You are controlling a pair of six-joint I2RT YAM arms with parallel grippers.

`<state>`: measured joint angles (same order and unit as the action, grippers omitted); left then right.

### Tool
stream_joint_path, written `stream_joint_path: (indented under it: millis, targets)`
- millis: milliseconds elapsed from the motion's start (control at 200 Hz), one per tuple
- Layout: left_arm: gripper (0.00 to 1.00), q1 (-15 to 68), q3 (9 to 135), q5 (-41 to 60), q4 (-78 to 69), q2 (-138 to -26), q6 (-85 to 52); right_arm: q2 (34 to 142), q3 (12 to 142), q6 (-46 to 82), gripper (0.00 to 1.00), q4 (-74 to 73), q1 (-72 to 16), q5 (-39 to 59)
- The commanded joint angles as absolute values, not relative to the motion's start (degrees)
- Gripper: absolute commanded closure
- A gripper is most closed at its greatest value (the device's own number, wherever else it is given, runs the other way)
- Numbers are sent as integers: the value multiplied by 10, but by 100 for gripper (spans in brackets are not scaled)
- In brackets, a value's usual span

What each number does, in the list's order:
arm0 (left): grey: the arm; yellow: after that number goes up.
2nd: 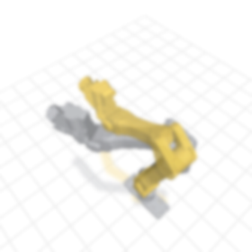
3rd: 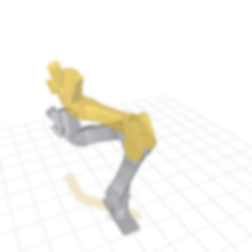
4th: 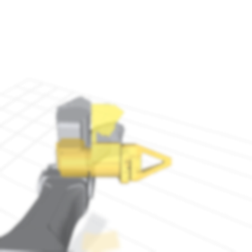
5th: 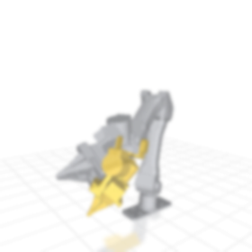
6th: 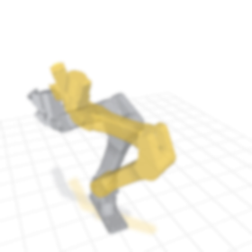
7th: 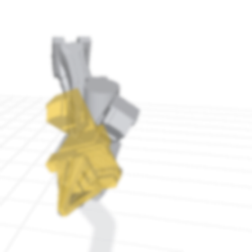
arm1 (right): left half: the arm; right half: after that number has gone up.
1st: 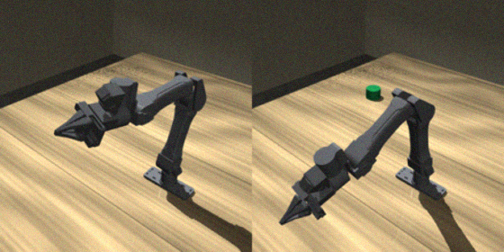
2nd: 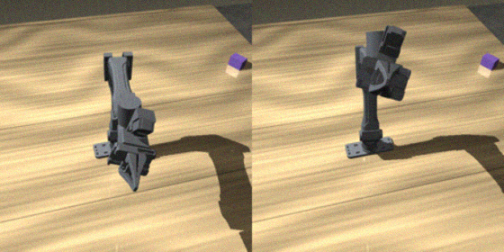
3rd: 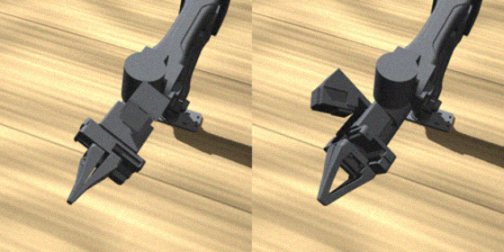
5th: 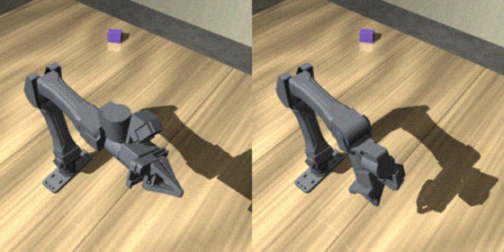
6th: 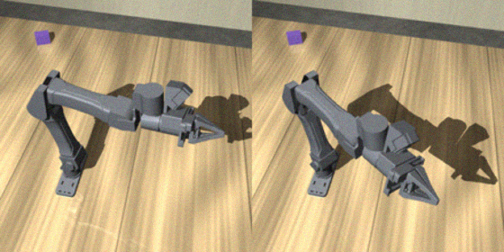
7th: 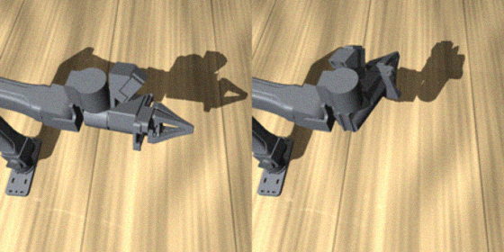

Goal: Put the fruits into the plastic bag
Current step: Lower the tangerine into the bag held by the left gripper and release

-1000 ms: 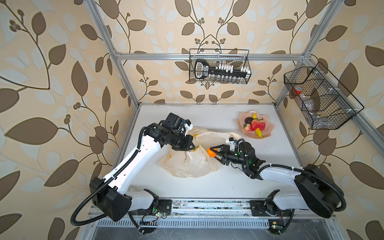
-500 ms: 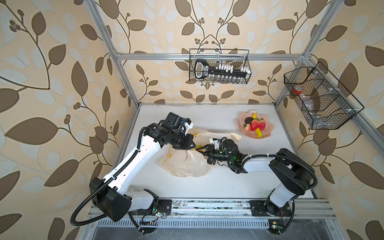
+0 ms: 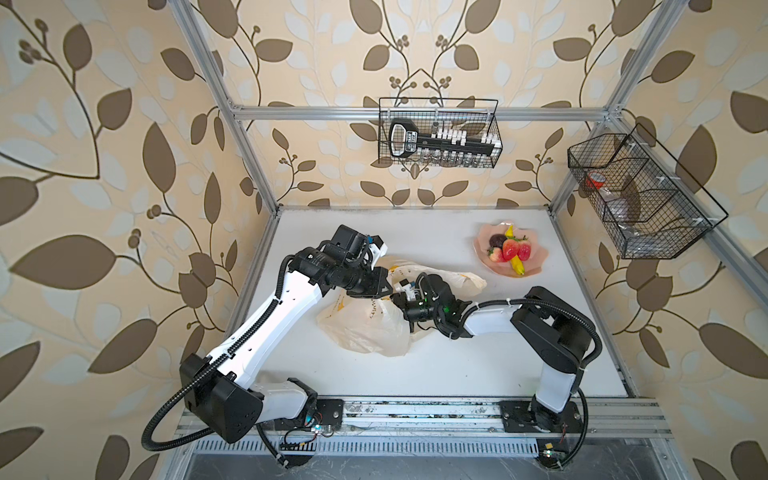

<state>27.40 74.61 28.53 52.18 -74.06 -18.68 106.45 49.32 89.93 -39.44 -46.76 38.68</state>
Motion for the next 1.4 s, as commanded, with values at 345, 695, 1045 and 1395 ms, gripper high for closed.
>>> stream_joint_path:
  millis: [345,695,1045,1395]
  targets:
    - [100,276,741,295,515,-741,-186,1073,541,858,33,-291,-465,416]
    - [100,277,737,291,517,-738,-183,1040,543,826,15,-257,-456,413]
    - [100,276,733,285,518,-739,-181,973,529,764,12,-153,-440,394]
    - [100,276,724,273,522,-731,-179,892,500,685,12,-12,-407,318]
